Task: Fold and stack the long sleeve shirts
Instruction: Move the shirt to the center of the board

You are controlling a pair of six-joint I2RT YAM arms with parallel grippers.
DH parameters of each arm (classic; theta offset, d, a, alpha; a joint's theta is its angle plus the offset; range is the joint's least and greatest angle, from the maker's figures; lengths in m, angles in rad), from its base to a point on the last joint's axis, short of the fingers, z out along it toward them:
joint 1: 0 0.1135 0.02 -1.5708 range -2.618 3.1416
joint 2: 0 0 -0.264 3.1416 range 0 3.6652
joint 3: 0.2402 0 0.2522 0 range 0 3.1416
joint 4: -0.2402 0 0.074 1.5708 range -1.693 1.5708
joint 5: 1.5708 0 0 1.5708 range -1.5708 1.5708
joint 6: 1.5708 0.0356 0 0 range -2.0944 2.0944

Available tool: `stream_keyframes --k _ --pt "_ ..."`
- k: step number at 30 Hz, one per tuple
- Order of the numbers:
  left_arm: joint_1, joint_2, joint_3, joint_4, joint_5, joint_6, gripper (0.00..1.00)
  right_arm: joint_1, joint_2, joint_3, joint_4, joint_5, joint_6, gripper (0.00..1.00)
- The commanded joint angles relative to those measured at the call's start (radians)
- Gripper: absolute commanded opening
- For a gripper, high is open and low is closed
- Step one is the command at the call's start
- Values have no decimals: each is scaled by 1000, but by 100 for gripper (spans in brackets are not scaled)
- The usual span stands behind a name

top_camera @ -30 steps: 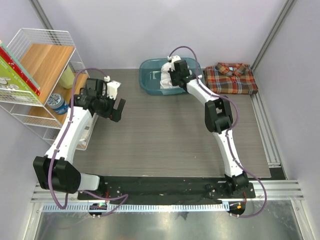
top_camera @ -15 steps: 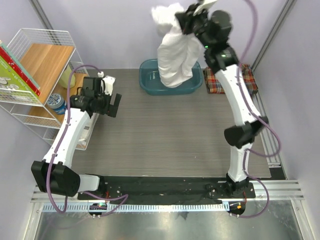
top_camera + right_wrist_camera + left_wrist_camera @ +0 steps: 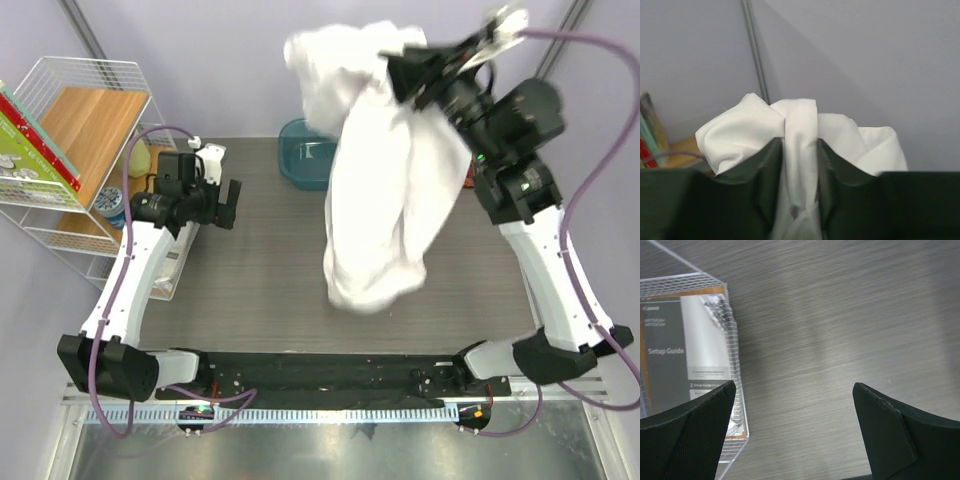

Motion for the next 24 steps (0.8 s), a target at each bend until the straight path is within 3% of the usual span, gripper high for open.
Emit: stream_keyframes --k 1,4,7,9,12,16,19,24 --pt "-3 -63 13 -45 160 63 100 -113 -167 -577 -160 126 -133 78" --pt "-3 -93 -53 -101 333 192 100 -256 -276 -870 -241 178 -249 97" --pt "-8 -132 -110 -119 498 306 100 -392 -275 -951 -454 30 -369 95" --pt "-55 -136 -151 -118 518 373 100 -398 -258 -949 -627 -12 -420 95" --pt "-207 -109 -180 -92 417 428 100 -405 -256 -963 -770 -25 -451 93" --pt "-405 79 -185 13 260 520 100 -418 -247 -984 -841 -43 -458 93" --pt "-453 277 -142 25 185 554 96 -421 -166 -1000 -875 -64 -426 90" --pt "-454 451 -67 104 88 551 93 -427 24 -986 -797 -29 -338 87"
